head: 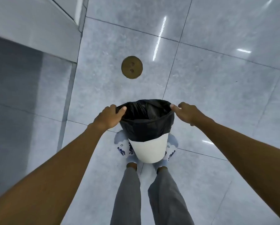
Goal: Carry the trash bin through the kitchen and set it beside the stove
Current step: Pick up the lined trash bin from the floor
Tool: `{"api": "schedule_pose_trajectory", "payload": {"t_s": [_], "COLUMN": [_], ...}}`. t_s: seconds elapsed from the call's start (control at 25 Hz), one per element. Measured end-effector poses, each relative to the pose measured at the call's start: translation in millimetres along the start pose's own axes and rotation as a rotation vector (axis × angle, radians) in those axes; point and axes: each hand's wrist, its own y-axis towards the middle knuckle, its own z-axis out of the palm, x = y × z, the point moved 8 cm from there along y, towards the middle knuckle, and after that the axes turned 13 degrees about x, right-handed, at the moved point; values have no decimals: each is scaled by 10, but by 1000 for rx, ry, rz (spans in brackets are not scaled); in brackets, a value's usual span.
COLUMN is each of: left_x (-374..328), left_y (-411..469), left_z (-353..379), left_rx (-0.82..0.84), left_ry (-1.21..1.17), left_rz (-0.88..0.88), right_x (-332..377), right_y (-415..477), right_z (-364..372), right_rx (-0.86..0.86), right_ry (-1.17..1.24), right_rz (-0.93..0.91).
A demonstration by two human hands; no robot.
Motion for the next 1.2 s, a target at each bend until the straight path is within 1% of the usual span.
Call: {"api": "schedule_pose_trajectory", "payload": {"t_s": [0.12, 0.2, 0.36, 0.52, 0.6, 0.72, 0.88, 1.0, 1.04, 1.12, 1.2], "left_x": [227, 369, 462, 374, 322, 264, 356, 341, 290, 145, -42], "left_y": [509, 803, 1202, 1367, 1318, 1030, 539, 159, -23, -478, -1027], "left_z": [69, 123, 155, 164, 158, 203, 277, 288, 251, 114, -62], "left_rx": [-68, -74, -60, -56, -47, -19, 89, 117, 75, -69, -209], "left_ry": [-69, -97, -87, -26, -6, 25, -199, -236, -216, -168, -185], "left_rz": [-64, -101, -138, -112, -100, -87, -139, -179, -160, -83, 13], "right_x": [-70, -104, -108, -65, -94, -143, -187, -205, -187, -72, 93], "right_y": [441, 666, 1003, 1165, 1141, 879, 478, 145, -21, -438, -991], "right_z": [99, 184, 155, 77, 79, 95, 143, 126, 102, 24, -90], "right_rx": [-72, -77, -104, -104, -103, -144, -176, -218, -253, -347, -429], "right_ry": [58, 95, 152, 115, 111, 118, 192, 196, 182, 161, 176], "right_rz": [71, 112, 129, 128, 131, 132, 78, 31, 2, -68, -91]}}
